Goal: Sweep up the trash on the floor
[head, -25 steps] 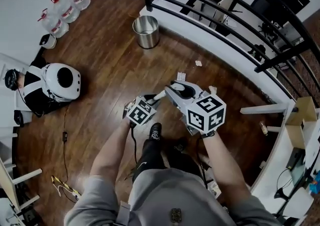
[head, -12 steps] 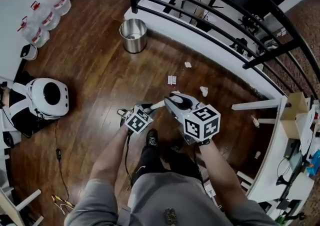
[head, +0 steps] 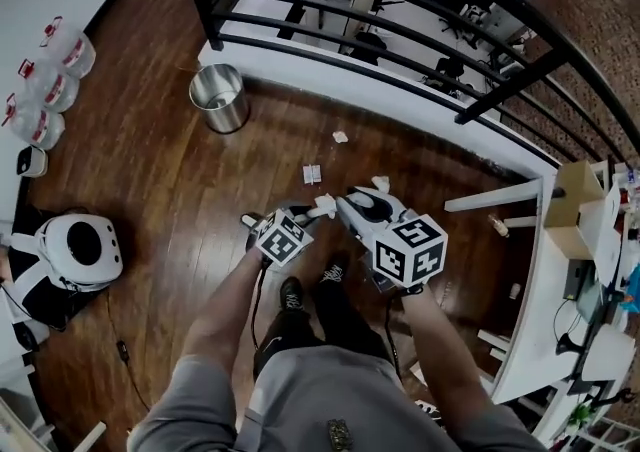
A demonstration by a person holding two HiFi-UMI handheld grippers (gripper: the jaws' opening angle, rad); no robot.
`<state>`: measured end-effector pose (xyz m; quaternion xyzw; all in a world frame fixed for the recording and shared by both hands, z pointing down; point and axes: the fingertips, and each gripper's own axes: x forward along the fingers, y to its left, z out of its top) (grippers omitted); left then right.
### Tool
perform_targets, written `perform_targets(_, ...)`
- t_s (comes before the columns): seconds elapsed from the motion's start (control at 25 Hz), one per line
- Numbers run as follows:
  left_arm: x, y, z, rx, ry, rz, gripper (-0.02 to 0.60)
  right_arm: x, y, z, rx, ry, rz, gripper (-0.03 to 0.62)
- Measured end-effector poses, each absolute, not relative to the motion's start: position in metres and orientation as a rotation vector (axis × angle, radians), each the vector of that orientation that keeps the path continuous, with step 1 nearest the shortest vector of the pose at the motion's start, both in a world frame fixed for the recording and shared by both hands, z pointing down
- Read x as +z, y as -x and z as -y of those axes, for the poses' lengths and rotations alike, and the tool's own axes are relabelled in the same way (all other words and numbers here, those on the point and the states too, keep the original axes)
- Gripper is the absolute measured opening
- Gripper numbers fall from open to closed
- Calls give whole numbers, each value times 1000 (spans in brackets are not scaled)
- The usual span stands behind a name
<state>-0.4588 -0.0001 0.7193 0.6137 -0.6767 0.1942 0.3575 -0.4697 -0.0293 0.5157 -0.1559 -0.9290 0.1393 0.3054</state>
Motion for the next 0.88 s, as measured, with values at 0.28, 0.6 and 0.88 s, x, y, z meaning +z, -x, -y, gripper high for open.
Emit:
perform_targets(0.28,715,477,106,573,-1674,1684,115,512,481,133,390,294,2494,100)
perform_targets(0.6,708,492,210,626,-1796,1625,114,503,490,230,407,138,2540,101)
perform_targets(0.88,698,511,268,665,-1928,1516,114,493,511,279,404,-24,2548,100)
